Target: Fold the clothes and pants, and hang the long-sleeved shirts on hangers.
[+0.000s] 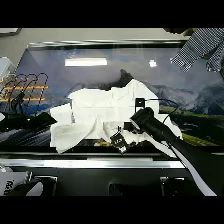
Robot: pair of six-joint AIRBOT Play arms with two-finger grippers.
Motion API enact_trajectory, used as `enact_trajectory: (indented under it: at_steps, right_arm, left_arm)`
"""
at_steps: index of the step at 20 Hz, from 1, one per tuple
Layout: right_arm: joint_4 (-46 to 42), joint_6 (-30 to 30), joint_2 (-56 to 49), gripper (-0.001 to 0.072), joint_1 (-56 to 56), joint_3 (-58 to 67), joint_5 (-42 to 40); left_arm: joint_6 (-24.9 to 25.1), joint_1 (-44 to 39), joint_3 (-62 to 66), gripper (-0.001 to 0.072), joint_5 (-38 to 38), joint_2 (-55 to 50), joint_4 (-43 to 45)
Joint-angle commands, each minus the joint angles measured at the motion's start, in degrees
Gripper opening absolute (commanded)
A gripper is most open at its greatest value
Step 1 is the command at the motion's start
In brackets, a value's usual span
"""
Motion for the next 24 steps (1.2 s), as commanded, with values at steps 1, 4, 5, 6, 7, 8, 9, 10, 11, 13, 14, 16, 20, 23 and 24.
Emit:
enact_trajectory:
  at_steps: [1, 4, 5, 6, 7, 8, 9, 10, 11, 13, 14, 16, 20, 23, 24]
  right_arm:
    - [0.28, 0.31, 2.01, 0.0025, 0.07, -0.02, 4.02]
    - [0.35, 0.33, 7.56, 0.0025, 0.07, -0.02, 6.88]
    - [0.61, 0.33, 9.55, 0.0025, 0.07, 0.0, 7.48]
    - [0.96, 0.33, 11.52, 0.0025, 0.07, -0.02, 8.31]
    - [1.25, 0.31, 13.29, 0.0026, 0.07, 0.0, 9.25]
    - [1.6, 0.09, 14.67, 0.0026, 0.07, -0.02, 10.19]
    - [1.84, 0.09, 15.76, 0.0026, 0.07, -0.02, 11.13]
    - [2.16, 0.11, 16.7, 0.0026, 0.07, -0.02, 11.8]
    - [2.25, 0.11, 17.46, 0.0026, 0.07, -0.02, 11.96]
    - [2.95, 0.11, 18.23, 0.0026, 0.07, -0.02, 11.91]
    - [3.41, 0.11, 18.29, 0.0026, 0.07, -0.02, 11.91]
    - [3.98, 0.09, 18.27, 0.0026, 0.07, -0.02, 11.76]
    - [4.52, 0.11, 18.27, 0.0026, 0.07, -0.02, 11.78]
    - [5.16, 0.11, 18.27, 0.0026, 0.07, -0.02, 11.85]
    - [5.22, 0.09, 18.27, 0.0026, 0.07, -0.02, 12.0]
  left_arm:
    - [-0.02, 0.07, 0.26, 0.0519, -0.42, 0.07, 0.79]
    - [-1.33, 1.75, 3.89, 0.0519, -3.37, 0.24, 0.83]
    - [-1.29, 2.95, 5.81, 0.0519, -4.35, 0.35, 0.92]
    - [-1.29, 4.48, 8.09, 0.0519, -5.49, 0.37, 1.51]
    - [-1.27, 5.92, 10.23, 0.0519, -6.47, 0.37, 2.45]
    - [-1.27, 7.52, 12.41, 0.0519, -7.56, 0.37, 4.22]
    - [-1.27, 8.92, 14.36, 0.0519, -8.66, 0.37, 6.23]
    - [-1.25, 10.38, 16.28, 0.0518, -9.7, 0.37, 8.83]
    - [-0.83, 11.65, 17.9, 0.0518, -10.54, 0.37, 11.85]
    - [-0.83, 13.57, 19.87, 0.0517, -10.91, 0.33, 16.63]
    - [-0.85, 14.19, 20.35, 0.0516, -10.84, 0.35, 18.8]
    - [-0.83, 14.71, 20.74, 0.0516, -9.25, 0.33, 22.67]
    - [-0.57, 15.37, 20.74, 0.0517, -9.31, -0.85, 27.23]
    - [6.29, 20.13, 20.74, 0.0517, -10.12, -5.99, 20.39]
    - [9.9, 21.44, 20.74, 0.0517, -10.95, -7.98, 19.52]
